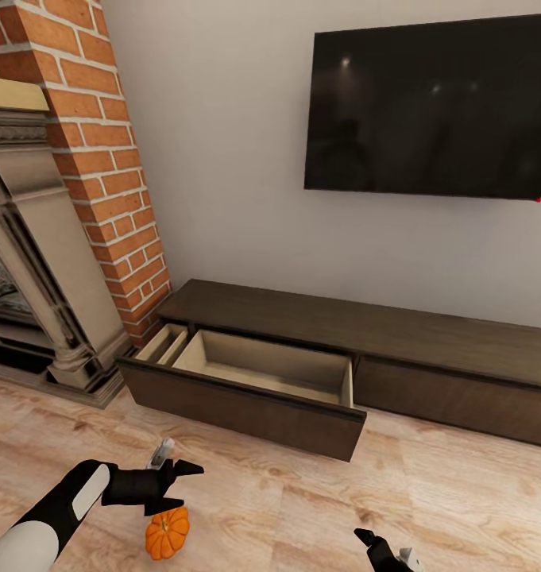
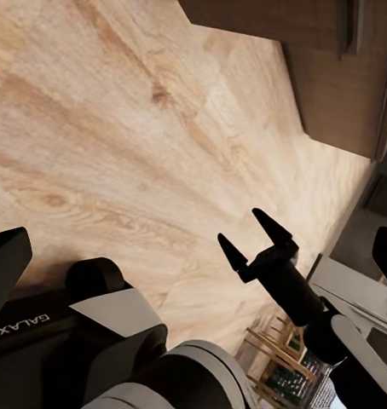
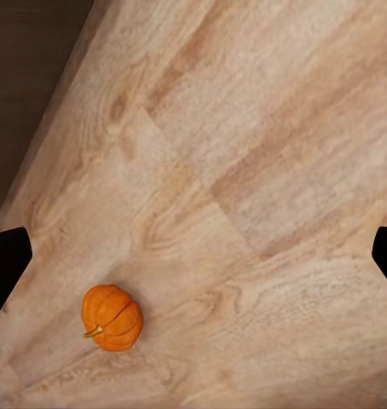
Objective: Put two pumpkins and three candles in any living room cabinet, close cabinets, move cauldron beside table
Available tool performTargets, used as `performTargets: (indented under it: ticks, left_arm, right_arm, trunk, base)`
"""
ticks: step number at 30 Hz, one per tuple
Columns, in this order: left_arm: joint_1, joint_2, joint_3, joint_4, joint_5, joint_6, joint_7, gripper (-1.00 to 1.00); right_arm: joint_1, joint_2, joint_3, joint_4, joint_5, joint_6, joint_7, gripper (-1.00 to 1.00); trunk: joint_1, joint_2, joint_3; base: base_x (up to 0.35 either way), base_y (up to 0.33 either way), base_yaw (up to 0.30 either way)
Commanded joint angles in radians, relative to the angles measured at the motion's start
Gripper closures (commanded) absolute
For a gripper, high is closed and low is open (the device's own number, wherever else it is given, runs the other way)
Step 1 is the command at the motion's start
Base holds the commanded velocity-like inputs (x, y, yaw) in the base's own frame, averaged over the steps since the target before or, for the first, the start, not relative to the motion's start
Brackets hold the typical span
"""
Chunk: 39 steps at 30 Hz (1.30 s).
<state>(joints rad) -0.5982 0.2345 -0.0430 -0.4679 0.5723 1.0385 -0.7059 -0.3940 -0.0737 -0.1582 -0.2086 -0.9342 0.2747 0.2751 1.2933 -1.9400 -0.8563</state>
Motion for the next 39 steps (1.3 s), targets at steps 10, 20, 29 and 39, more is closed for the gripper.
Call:
performTargets:
  ticks: [10, 20, 29, 39]
  left_arm:
    - [0.0, 0.0, -0.001, 0.0, -0.001, 0.0, -0.001, -1.0]
    - [0.0, 0.0, -0.002, 0.0, -0.003, 0.0, -0.001, -1.0]
    - [0.0, 0.0, -0.001, 0.0, -0.004, 0.0, -0.001, -1.0]
    - [0.0, 0.001, 0.0, 0.0, -0.003, 0.0, -0.002, -1.0]
  right_arm:
    - [0.0, 0.0, 0.0, 0.0, 0.0, -0.001, -0.002, -1.0]
    - [0.0, 0.0, 0.0, 0.0, 0.0, -0.002, -0.002, -1.0]
    - [0.0, 0.0, 0.0, 0.0, 0.001, -0.002, -0.002, -1.0]
    - [0.0, 0.0, 0.001, 0.0, 0.001, -0.002, -0.002, -1.0]
  trunk:
    - [0.0, 0.0, 0.0]
    - [0.0, 0.0, 0.0]
    - [0.0, 0.0, 0.0]
    - [0.0, 0.0, 0.0]
  base:
    - [0.0, 0.0, 0.231]
    - [0.0, 0.0, 0.291]
    - [0.0, 0.0, 0.292]
    - [0.0, 0.0, 0.292]
